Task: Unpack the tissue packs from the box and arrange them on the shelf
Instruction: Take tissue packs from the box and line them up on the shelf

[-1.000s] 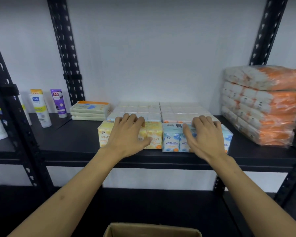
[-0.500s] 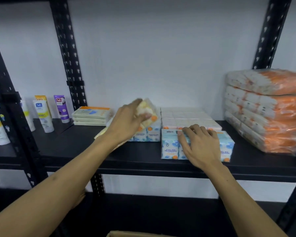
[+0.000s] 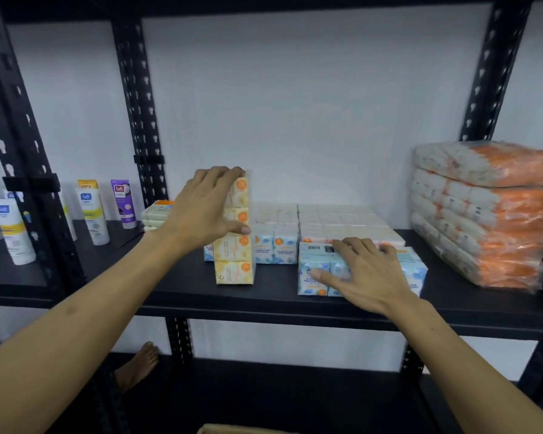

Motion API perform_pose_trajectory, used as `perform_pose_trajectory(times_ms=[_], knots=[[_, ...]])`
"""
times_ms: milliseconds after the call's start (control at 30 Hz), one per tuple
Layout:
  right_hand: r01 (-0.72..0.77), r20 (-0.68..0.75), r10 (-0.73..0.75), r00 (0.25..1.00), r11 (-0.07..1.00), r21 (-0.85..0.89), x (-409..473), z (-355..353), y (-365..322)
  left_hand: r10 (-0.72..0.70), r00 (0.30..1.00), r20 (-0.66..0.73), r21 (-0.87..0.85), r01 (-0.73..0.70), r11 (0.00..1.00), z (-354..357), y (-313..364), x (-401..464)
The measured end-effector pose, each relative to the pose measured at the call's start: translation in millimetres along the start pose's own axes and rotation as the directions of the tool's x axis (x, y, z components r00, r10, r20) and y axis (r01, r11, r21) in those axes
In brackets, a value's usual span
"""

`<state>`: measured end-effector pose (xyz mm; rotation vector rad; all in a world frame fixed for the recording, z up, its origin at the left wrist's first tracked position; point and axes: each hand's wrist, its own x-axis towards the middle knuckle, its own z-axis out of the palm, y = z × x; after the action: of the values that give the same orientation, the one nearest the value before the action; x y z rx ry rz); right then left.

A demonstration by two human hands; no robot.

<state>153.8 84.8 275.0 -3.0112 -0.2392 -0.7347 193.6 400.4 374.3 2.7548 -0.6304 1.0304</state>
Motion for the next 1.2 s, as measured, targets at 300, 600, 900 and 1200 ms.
perform_pose_trajectory(times_ms=[300,600,900,1200], knots=[[0.005,0.052,-0.003,0.999,0.999,-0.053,-3,-4,-3,-0.496,0.864,-0.085,-0.325,0.446,0.834,31,12,-47],[-0.095,-0.062,0.104,0.993,0.988,0.125,-4,-7,-10,-0.664,0.725,0.181,-0.541,0.638,0.549,66,8,-90],[-0.073,-0.196,0.326,0.925,0.658,0.75,5,-41,-29,-0.625,0.766,0.15,-0.558,0.587,0.586,81,3,-95],[-0.045,-0.087,0.523,0.848,0.234,0.971,-1,-46,-39,-0.61,0.777,0.157,-0.539,0.585,0.606,75,6,-97]])
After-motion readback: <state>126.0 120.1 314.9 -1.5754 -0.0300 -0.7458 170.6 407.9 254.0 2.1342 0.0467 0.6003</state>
